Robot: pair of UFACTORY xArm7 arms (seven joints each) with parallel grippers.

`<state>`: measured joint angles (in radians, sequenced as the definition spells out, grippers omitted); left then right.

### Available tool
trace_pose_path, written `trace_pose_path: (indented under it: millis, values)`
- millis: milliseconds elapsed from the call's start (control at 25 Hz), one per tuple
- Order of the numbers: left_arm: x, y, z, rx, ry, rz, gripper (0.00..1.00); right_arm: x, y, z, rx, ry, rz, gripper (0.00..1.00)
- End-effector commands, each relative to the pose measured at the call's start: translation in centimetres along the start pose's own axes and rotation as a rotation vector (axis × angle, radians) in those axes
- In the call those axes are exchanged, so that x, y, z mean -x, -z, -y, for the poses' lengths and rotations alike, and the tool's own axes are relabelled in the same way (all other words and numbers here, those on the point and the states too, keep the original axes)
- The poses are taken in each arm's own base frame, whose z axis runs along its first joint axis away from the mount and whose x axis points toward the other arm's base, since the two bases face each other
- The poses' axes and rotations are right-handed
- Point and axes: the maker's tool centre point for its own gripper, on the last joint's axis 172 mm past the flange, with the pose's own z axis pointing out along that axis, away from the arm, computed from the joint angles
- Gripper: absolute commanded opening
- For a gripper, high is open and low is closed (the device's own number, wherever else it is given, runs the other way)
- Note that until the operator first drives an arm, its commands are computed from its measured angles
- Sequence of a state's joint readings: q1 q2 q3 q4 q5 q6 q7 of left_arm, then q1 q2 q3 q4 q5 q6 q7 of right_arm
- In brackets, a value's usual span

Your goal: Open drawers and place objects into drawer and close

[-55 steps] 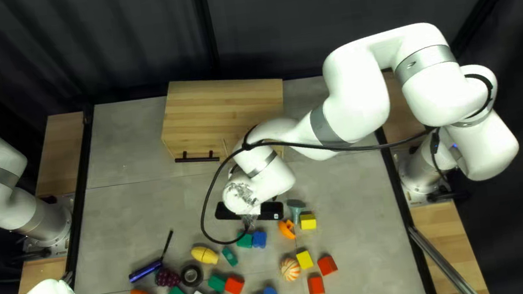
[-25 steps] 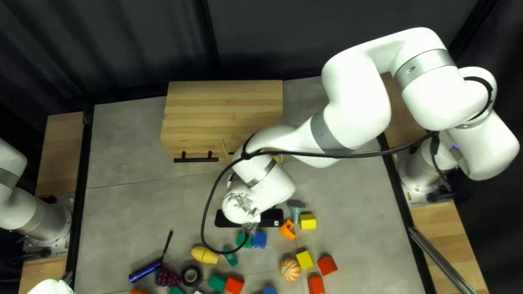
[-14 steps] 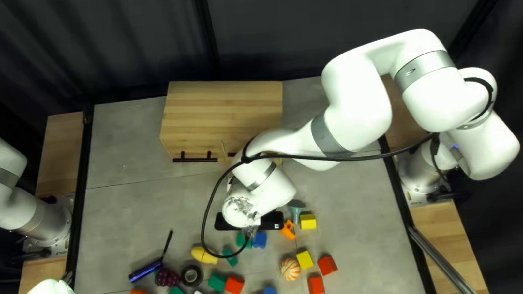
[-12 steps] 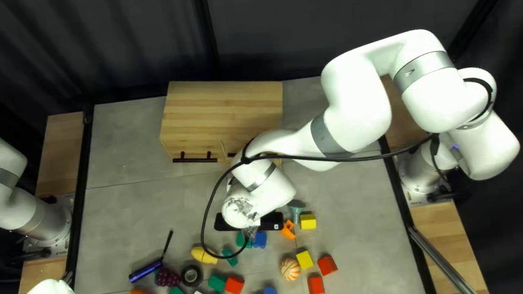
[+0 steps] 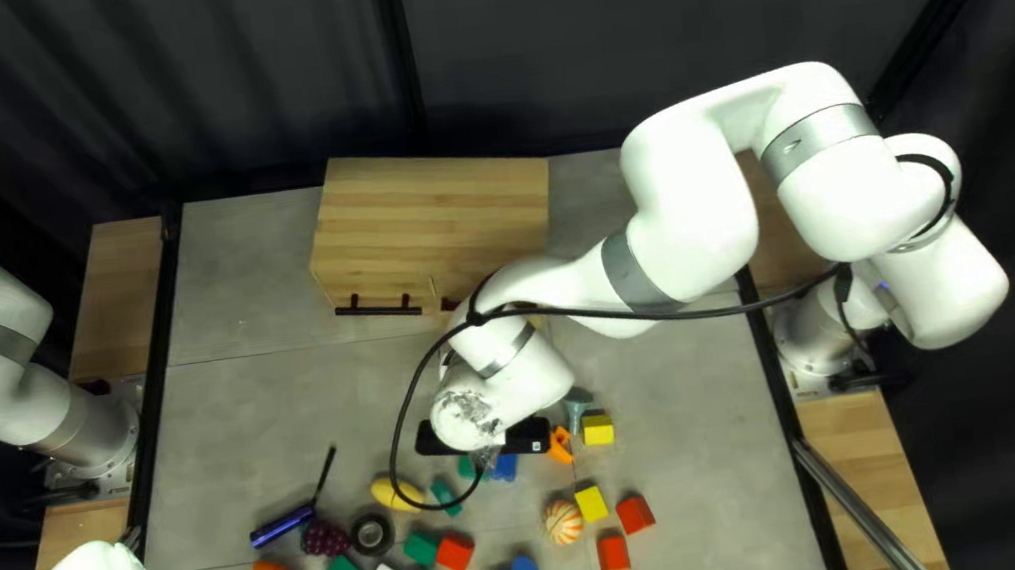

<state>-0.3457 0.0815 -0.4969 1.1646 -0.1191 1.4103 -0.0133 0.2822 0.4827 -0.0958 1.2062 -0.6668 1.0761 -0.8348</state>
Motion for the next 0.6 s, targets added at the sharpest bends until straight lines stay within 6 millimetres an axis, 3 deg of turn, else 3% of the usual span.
trace_pose_path:
  millis: [40,600]
  values:
    - [0.0,0.0,0.0,0.000,0.000,0.000,1.00,-0.1,0.6,-0.1,0.004,0.005,0.002,0.00]
    - [0.0,0.0,0.0,0.000,0.000,0.000,1.00,-1.1,0.6,-0.7,0.011,0.020,-0.005,0.01]
